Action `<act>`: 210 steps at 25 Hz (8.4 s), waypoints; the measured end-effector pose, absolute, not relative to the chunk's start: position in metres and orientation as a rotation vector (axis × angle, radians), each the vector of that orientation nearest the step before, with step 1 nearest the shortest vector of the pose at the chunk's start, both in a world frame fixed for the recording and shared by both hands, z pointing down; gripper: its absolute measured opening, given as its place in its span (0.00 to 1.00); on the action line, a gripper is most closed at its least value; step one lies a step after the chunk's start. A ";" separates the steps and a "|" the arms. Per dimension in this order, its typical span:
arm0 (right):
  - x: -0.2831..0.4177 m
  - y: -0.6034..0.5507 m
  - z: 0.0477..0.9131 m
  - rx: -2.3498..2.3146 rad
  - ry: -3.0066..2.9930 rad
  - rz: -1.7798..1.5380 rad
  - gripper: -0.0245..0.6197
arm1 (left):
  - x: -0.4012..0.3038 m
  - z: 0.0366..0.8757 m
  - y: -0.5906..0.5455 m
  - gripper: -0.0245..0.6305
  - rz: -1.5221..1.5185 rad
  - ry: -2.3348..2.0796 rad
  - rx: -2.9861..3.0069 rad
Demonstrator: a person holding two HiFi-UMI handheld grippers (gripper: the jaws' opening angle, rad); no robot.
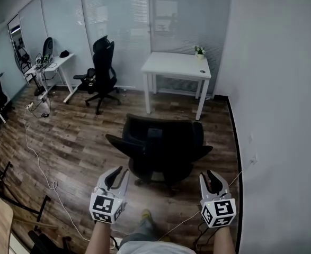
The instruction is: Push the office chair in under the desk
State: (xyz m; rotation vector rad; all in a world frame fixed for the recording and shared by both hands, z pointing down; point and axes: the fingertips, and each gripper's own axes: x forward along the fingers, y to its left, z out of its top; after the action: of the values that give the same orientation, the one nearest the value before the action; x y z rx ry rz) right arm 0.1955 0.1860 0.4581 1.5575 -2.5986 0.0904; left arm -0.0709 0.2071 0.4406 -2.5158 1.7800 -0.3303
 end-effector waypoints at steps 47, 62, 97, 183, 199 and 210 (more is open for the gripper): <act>0.093 0.022 0.509 0.748 -1.905 -0.450 0.25 | -0.113 0.521 0.018 0.27 -1.354 0.552 -2.264; 0.098 0.017 0.530 0.669 -1.830 -0.450 0.26 | -0.104 0.536 0.015 0.27 -1.438 0.511 -2.187; 0.092 -0.125 0.526 0.808 -1.856 -0.446 0.27 | -0.108 0.536 -0.138 0.30 -1.347 0.552 -2.163; 0.105 -0.774 0.509 0.906 -1.884 -0.434 0.27 | -0.092 0.519 -0.806 0.34 -1.264 0.610 -2.182; 0.105 -0.774 0.506 0.934 -1.911 -0.450 0.27 | -0.091 0.518 -0.808 0.36 -1.245 0.653 -2.211; 0.118 -0.754 0.473 1.188 -2.086 -0.307 0.27 | -0.096 0.497 -0.792 0.36 -1.101 0.788 -2.361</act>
State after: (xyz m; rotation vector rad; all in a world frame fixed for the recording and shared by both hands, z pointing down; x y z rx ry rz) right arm 0.1180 -0.7539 0.4733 1.1875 -2.0859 -0.3071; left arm -0.0957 -0.7919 0.4966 -2.3613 0.7879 -1.1015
